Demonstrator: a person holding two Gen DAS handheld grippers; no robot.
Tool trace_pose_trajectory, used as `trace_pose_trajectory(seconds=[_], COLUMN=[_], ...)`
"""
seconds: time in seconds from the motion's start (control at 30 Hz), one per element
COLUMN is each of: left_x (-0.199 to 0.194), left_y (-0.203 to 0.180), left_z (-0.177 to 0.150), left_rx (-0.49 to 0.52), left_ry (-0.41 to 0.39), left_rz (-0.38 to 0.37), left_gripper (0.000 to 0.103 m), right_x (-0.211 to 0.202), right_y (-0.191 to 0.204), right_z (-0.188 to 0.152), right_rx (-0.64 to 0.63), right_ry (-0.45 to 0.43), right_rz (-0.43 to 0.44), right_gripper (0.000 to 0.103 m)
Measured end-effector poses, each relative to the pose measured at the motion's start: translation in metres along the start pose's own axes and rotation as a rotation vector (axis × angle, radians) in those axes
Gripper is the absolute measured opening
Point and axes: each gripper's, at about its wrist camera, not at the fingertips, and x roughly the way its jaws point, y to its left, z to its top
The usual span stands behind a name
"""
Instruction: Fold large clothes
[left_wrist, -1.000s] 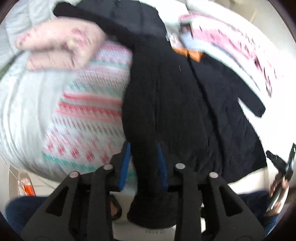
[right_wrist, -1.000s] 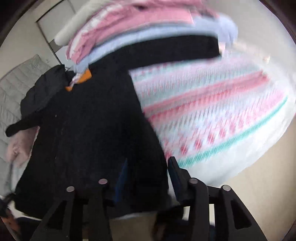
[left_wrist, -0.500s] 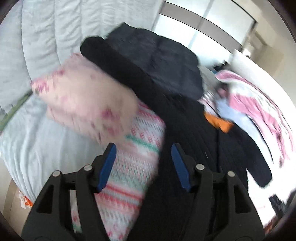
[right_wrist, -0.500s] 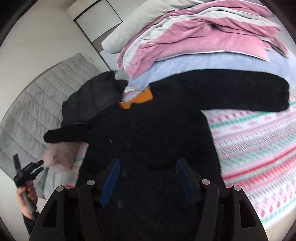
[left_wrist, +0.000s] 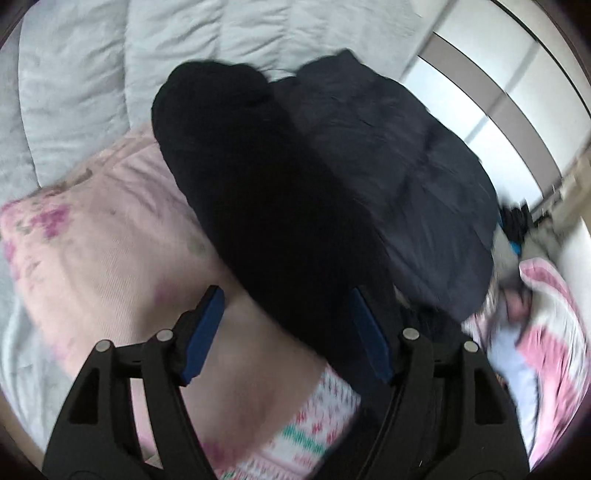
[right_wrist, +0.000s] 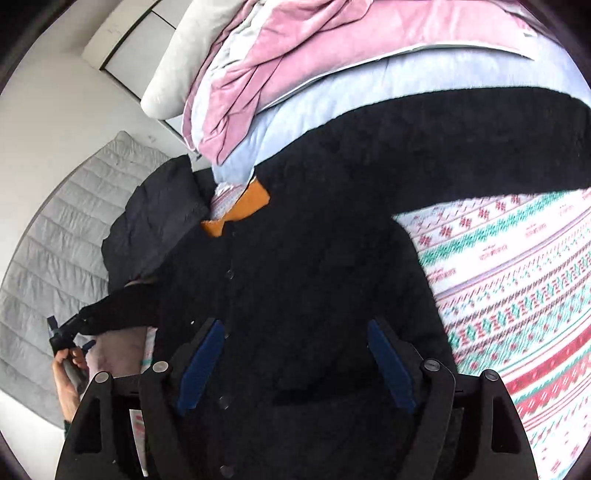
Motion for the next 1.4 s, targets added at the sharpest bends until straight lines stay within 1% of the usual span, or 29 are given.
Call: trace_pose_trajectory(seconds=[0.07,0.1,0.13,0.2,0.23,0.3,0.37,0.4,0.43,0.47,0.57,0.63,0.7,0.73,0.8,0.83,0.9,0.97,1.0,1.03,1.07,1.1,1.13,1.17,1.23,1.27,1.3,1.37,1.4], left_x=[0.012,0.014,0.017,0.024,0.027,0.032,0.031,0.030,0.025,0.022,0.001,-0.018,-0.041,-0.060,-0.086,-0.102,-0.126,-0.148,-0.156,-0.159,-0.160,-0.156,-0.151,-0.145,-0.130,-0.120,-0.109,-0.083,-0.079], left_y=[0.004,0.004,0.004,0.006,0.007,0.005,-0.002,-0.003,-0.001,0.002,0.007,0.002,-0.010,-0.024,-0.046,-0.064,-0.101,-0.149,-0.180,-0.198,-0.216,-0.235,-0.245,-0.251,-0.256,-0.254,-0.249,-0.237,-0.227], left_z=[0.012,0.016,0.021,0.028,0.030,0.030,0.030,0.031,0.033,0.035,0.039,0.037,0.031,0.026,0.013,0.001,-0.030,-0.078,-0.111,-0.134,-0.158,-0.186,-0.206,-0.218,-0.231,-0.230,-0.227,-0.209,-0.207], left_rx=[-0.033,-0.039,-0.052,-0.088,-0.108,-0.093,-0.039,-0.027,-0.042,-0.057,-0.092,-0.090,-0.065,-0.020,0.064,0.125,0.231,0.404,0.540,0.632,0.725,0.819,0.877,0.915,0.967,0.963,0.940,0.853,0.821], left_ry=[-0.039,-0.056,-0.072,-0.083,-0.102,-0.120,-0.141,-0.149,-0.154,-0.157,-0.189,-0.232,-0.295,-0.343,-0.410,-0.444,-0.480,-0.460,-0.407,-0.351,-0.277,-0.193,-0.151,-0.125,-0.067,-0.038,-0.007,0.045,0.060], left_rz=[-0.018,-0.027,-0.045,-0.084,-0.085,-0.063,-0.015,-0.007,-0.044,-0.083,-0.183,-0.231,-0.286,-0.325,-0.382,-0.421,-0.493,-0.579,-0.646,-0.693,-0.732,-0.738,-0.724,-0.714,-0.679,-0.652,-0.628,-0.558,-0.547], left_gripper=[0.073,0.075,0.080,0.084,0.084,0.084,0.055,0.030,0.019,0.015,0.013,0.013,0.013,0.013,0.013,0.013,0.013,0.015,0.022,0.036,0.044,0.055,0.056,0.056,0.057,0.057,0.057,0.057,0.058], right_x=[0.000,-0.007,-0.007,-0.011,-0.008,-0.005,0.002,0.003,0.004,0.003,-0.001,-0.004,-0.005,-0.006,-0.007,-0.008,-0.008,-0.004,-0.002,0.001,0.003,0.004,0.005,0.006,0.006,0.006,0.006,0.005,0.005], right_y=[-0.010,-0.013,-0.017,-0.024,-0.026,-0.025,-0.023,-0.022,-0.020,-0.018,-0.013,-0.012,-0.014,-0.015,-0.016,-0.017,-0.016,-0.012,-0.009,-0.007,-0.006,-0.006,-0.005,-0.006,-0.008,-0.010,-0.012,-0.015,-0.018], right_z=[0.005,0.006,0.008,0.009,0.008,0.006,0.005,0.004,0.005,0.005,0.006,0.005,0.005,0.004,0.004,0.003,0.003,0.004,0.004,0.004,0.003,0.003,0.002,0.001,-0.001,-0.002,-0.003,-0.005,-0.005], right_rx=[0.036,0.050,0.071,0.089,0.094,0.097,0.089,0.084,0.076,0.071,0.064,0.074,0.088,0.097,0.109,0.116,0.128,0.132,0.131,0.130,0.130,0.128,0.127,0.125,0.127,0.129,0.131,0.132,0.132], right_ry=[-0.022,-0.030,-0.044,-0.053,-0.045,-0.029,-0.010,-0.009,-0.010,-0.012,-0.031,-0.041,-0.041,-0.041,-0.043,-0.047,-0.057,-0.060,-0.055,-0.049,-0.046,-0.044,-0.045,-0.042,-0.031,-0.024,-0.021,-0.014,-0.010], right_rz=[0.008,0.011,0.017,0.016,0.009,0.006,0.010,0.014,0.017,0.019,0.039,0.049,0.057,0.061,0.066,0.069,0.072,0.077,0.079,0.079,0.077,0.073,0.064,0.050,0.036,0.036,0.035,0.025,0.015], right_gripper=[0.081,0.082,0.082,0.082,0.082,0.081,0.081,0.081,0.081,0.081,0.081,0.081,0.082,0.082,0.081,0.081,0.082,0.081,0.081,0.081,0.081,0.081,0.081,0.081,0.082,0.081,0.081,0.081,0.081])
